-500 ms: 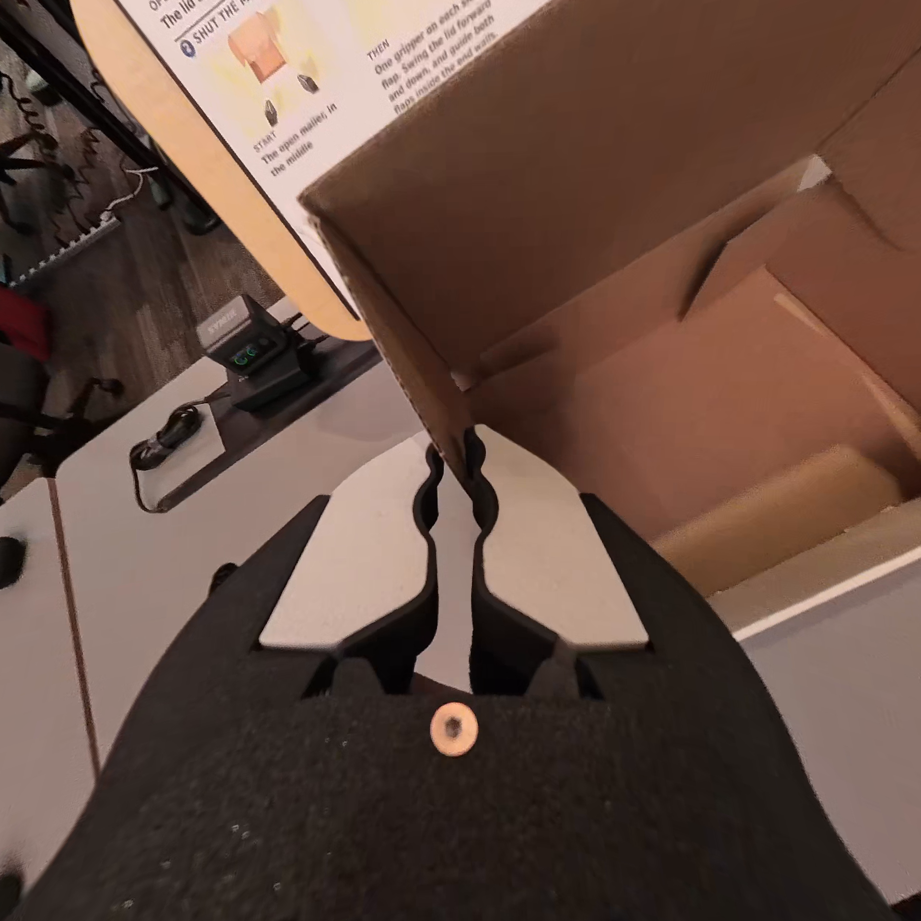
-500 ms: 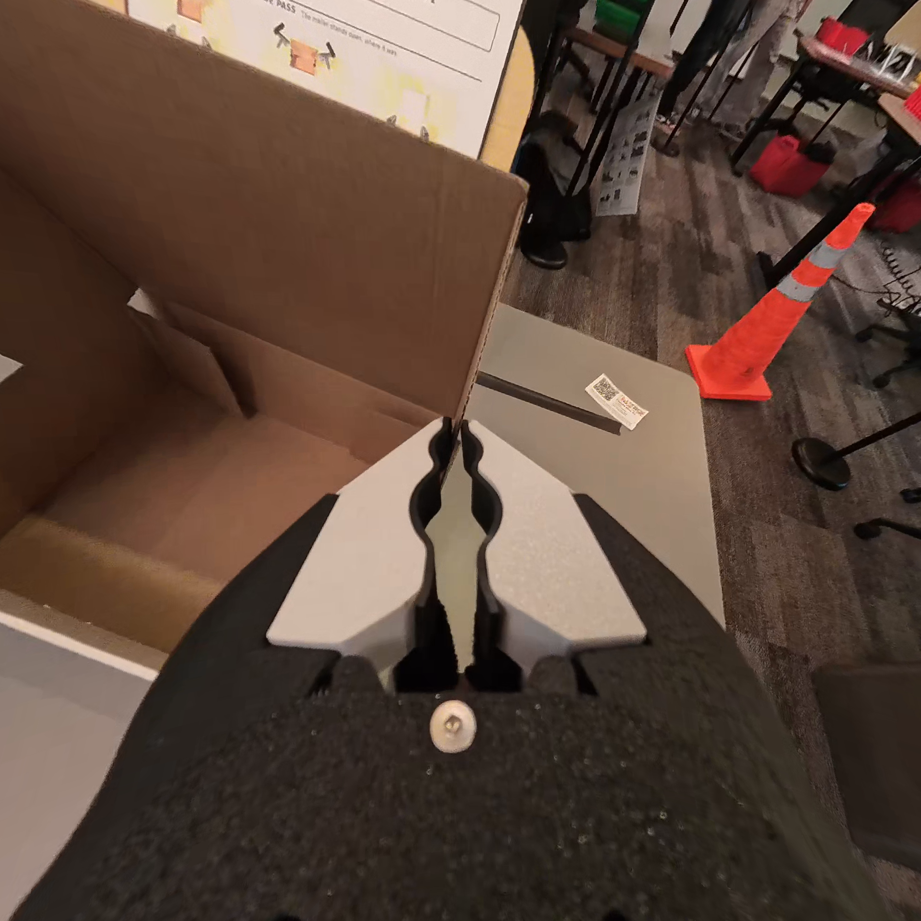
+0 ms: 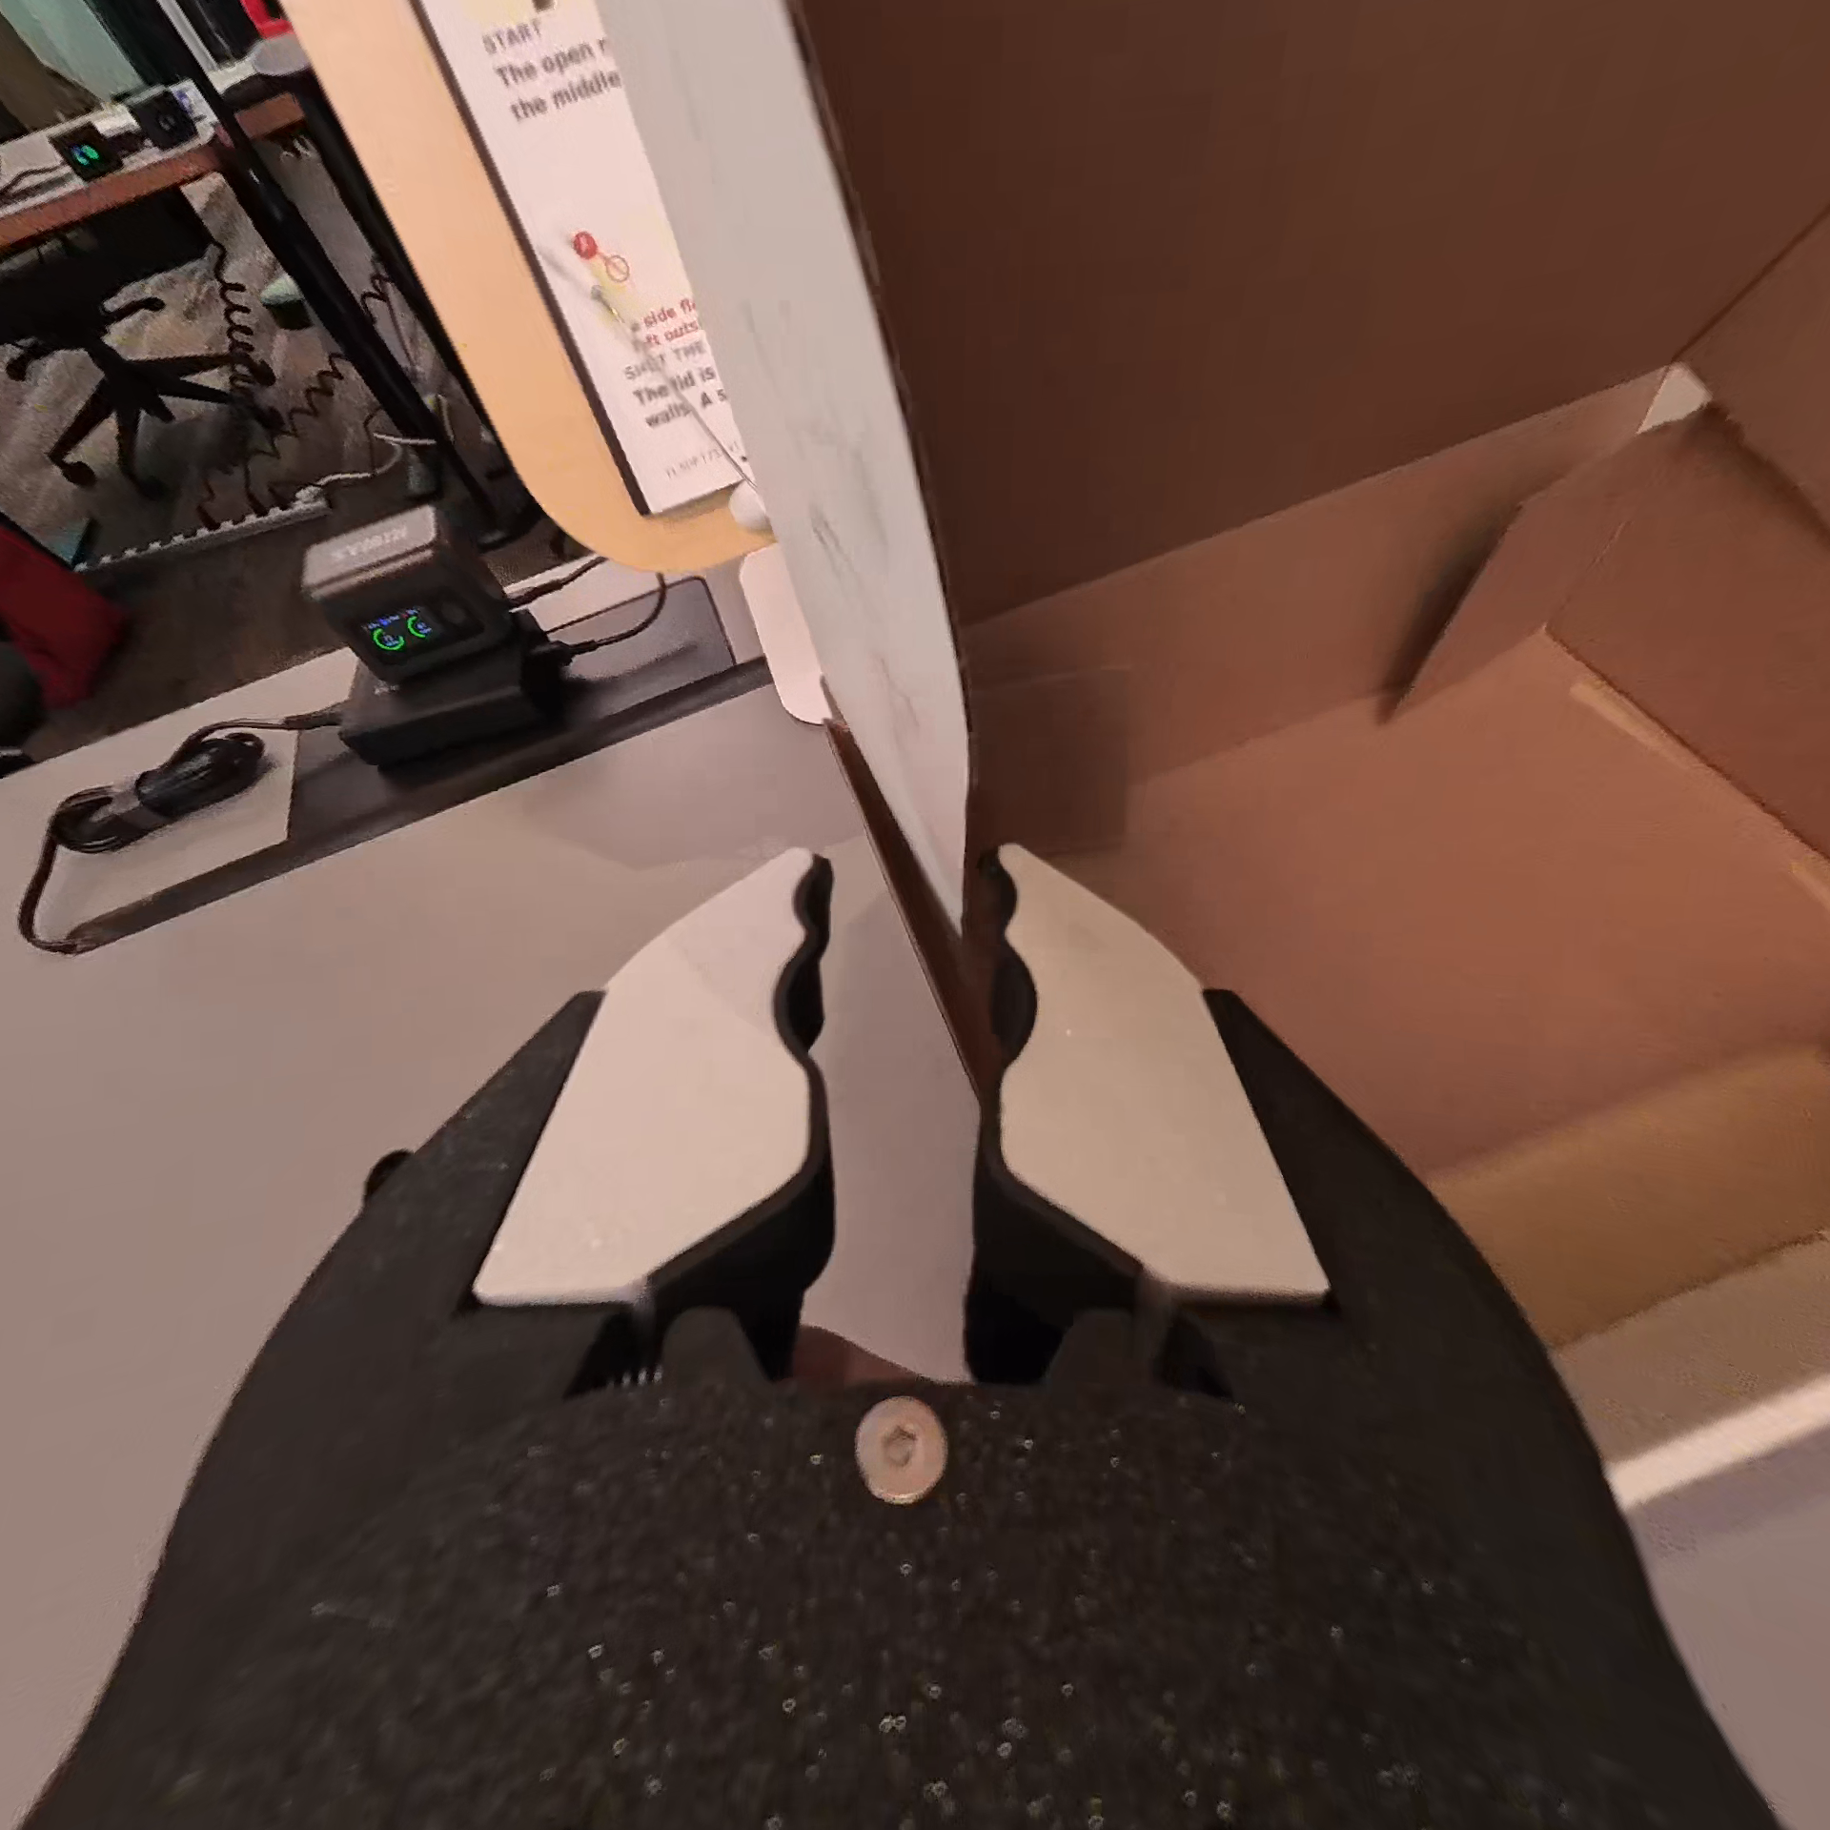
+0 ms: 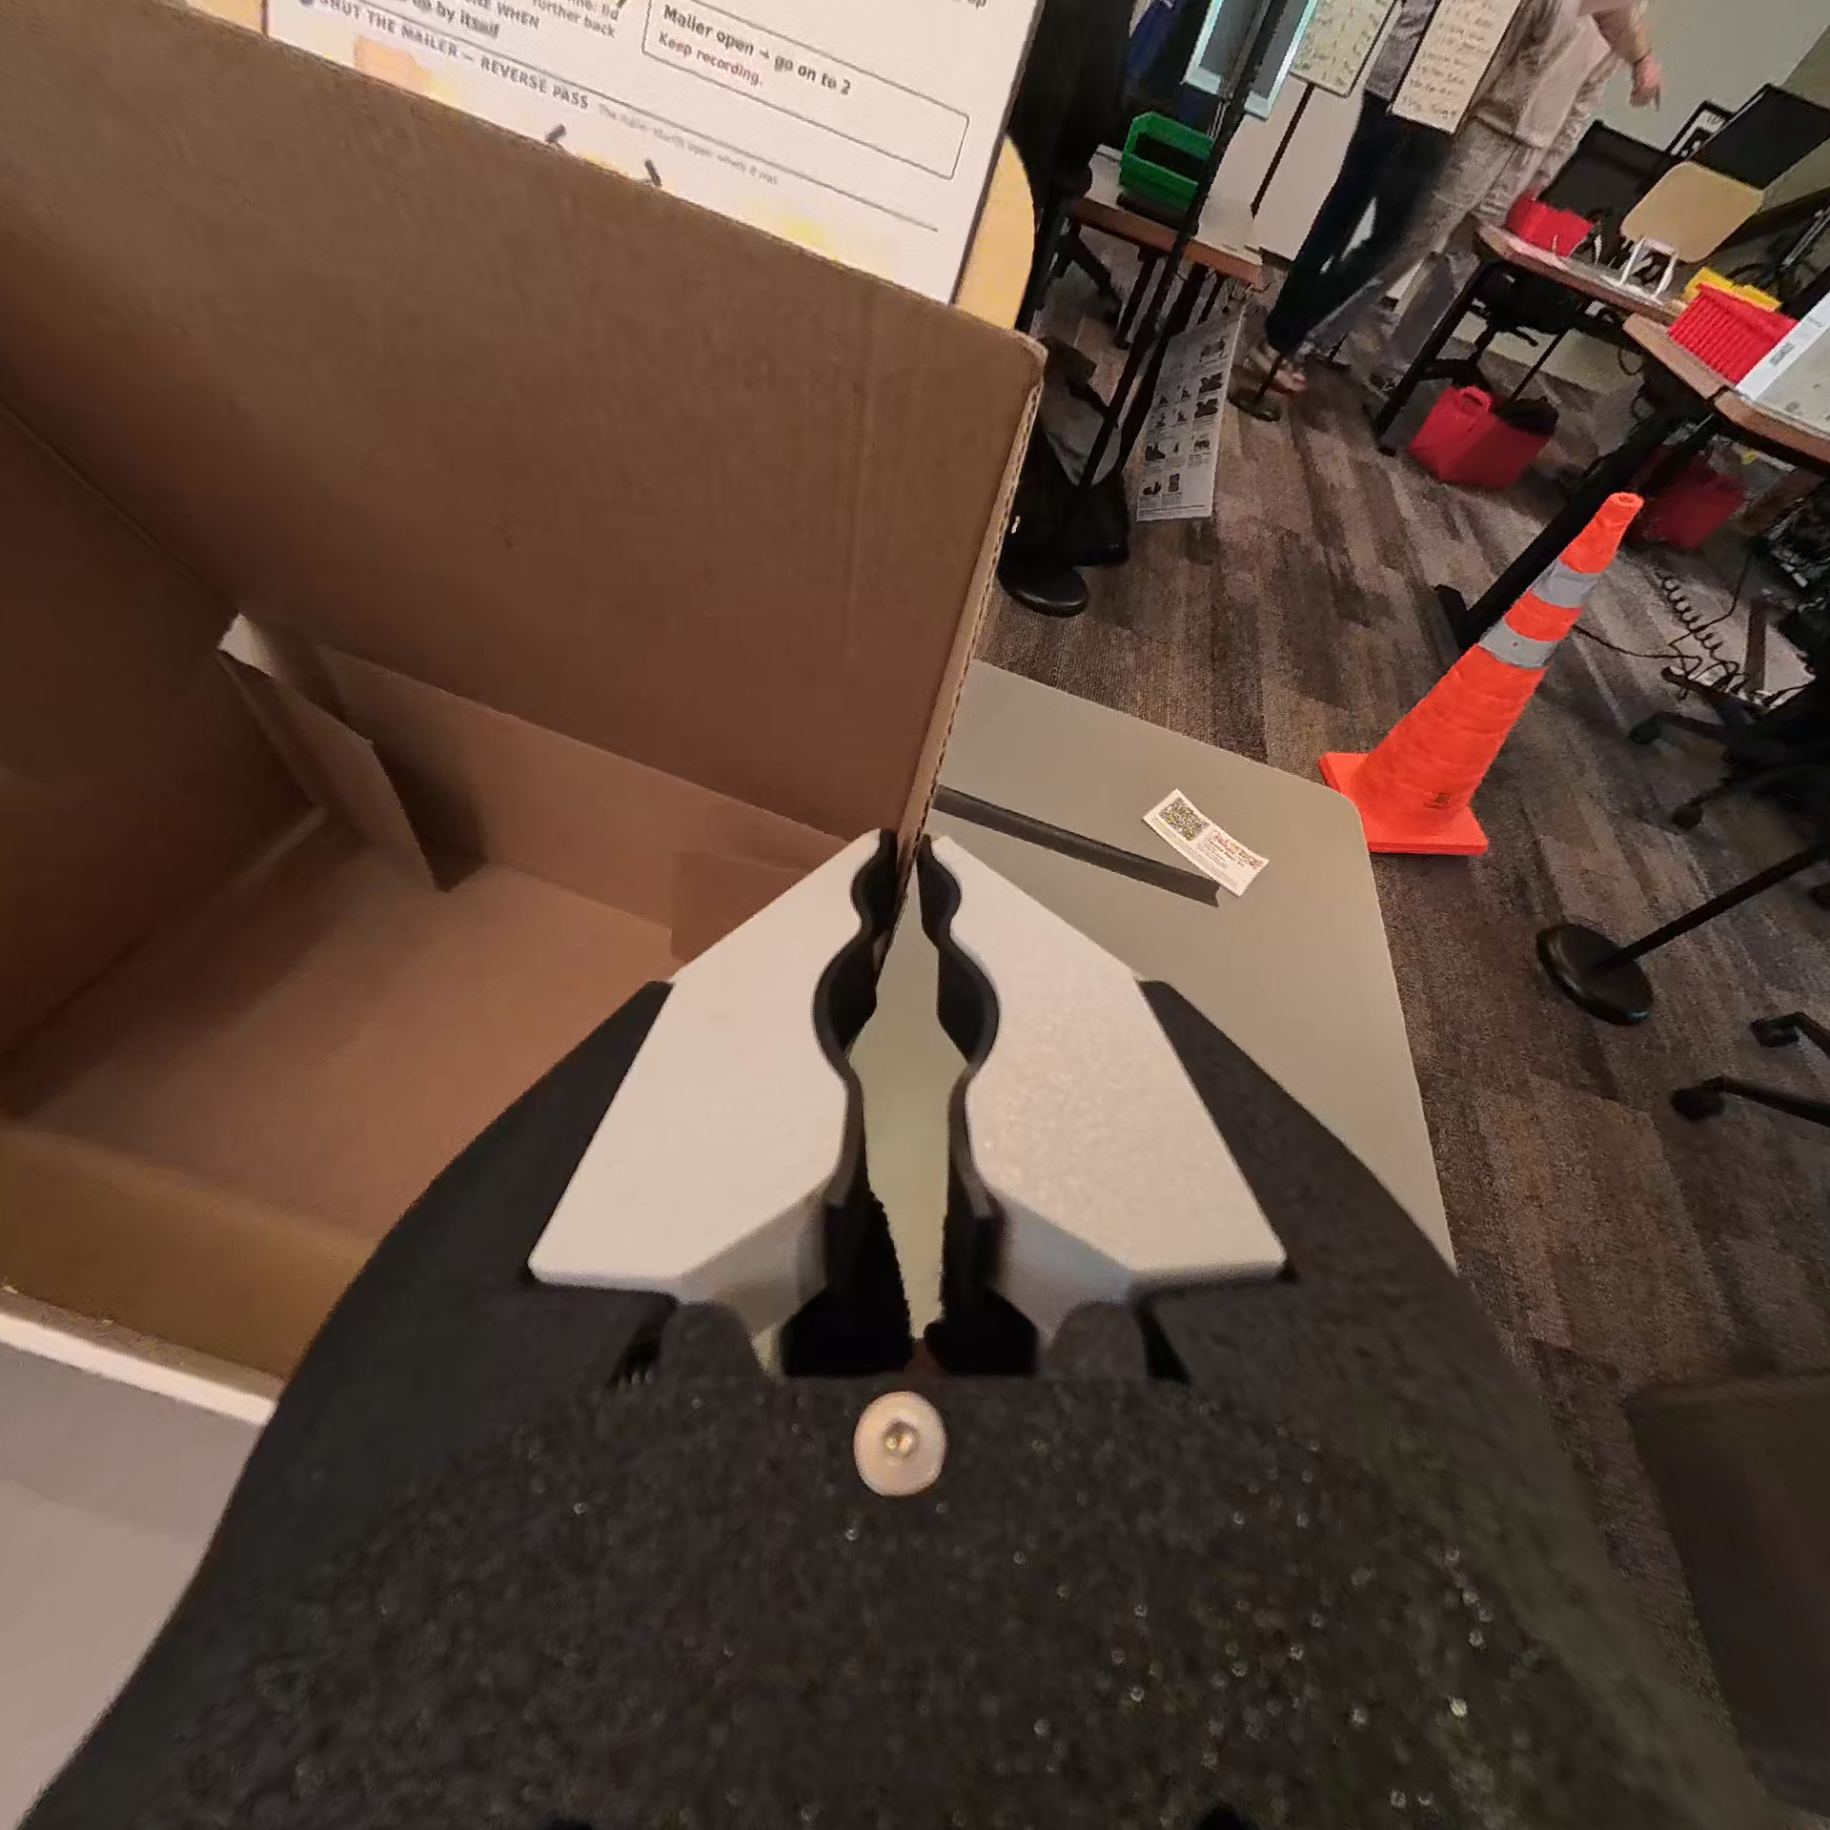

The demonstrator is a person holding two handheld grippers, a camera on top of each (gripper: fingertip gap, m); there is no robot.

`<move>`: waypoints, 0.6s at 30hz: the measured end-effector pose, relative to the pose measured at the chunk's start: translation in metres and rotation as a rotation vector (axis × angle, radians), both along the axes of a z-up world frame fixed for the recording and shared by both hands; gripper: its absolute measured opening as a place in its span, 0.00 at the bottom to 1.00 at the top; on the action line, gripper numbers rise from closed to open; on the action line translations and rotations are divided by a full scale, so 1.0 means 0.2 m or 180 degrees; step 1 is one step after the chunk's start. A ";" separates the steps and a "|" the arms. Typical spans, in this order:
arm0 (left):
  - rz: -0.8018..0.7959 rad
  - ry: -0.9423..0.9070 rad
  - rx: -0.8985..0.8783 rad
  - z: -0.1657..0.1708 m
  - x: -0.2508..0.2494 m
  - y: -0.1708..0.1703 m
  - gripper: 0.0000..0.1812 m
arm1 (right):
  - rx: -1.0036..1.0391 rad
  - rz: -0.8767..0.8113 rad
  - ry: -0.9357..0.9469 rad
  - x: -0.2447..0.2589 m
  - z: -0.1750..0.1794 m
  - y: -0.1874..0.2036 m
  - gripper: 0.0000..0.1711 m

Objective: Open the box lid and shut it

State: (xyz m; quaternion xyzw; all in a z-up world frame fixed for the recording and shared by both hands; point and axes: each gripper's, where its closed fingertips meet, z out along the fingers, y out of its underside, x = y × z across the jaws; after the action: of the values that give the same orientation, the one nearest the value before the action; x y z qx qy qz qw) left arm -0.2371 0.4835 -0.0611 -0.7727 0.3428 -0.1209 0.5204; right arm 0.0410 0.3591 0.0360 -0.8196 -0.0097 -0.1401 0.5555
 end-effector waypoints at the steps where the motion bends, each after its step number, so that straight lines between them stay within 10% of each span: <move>1: 0.0050 -0.0013 0.0062 0.00 0.00 0.02 0.12 | 0.0005 -0.0004 0.0009 0.00 0.00 0.00 0.02; 10: 0.0161 -0.0084 0.0137 0.05 0.04 0.09 0.01 | 0.0801 -0.0095 0.0202 -0.02 -0.09 -0.20 0.21; 18: 0.0105 0.0145 0.0065 0.09 0.05 0.08 0.01 | 0.0160 -0.0340 0.0070 0.05 -0.50 -0.01 0.12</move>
State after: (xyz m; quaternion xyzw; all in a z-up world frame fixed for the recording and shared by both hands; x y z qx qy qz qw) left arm -0.2271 0.4997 -0.0430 -0.7754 0.3430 -0.0912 0.5223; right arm 0.0505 0.3569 -0.0647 -0.8062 0.0438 -0.1608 0.5676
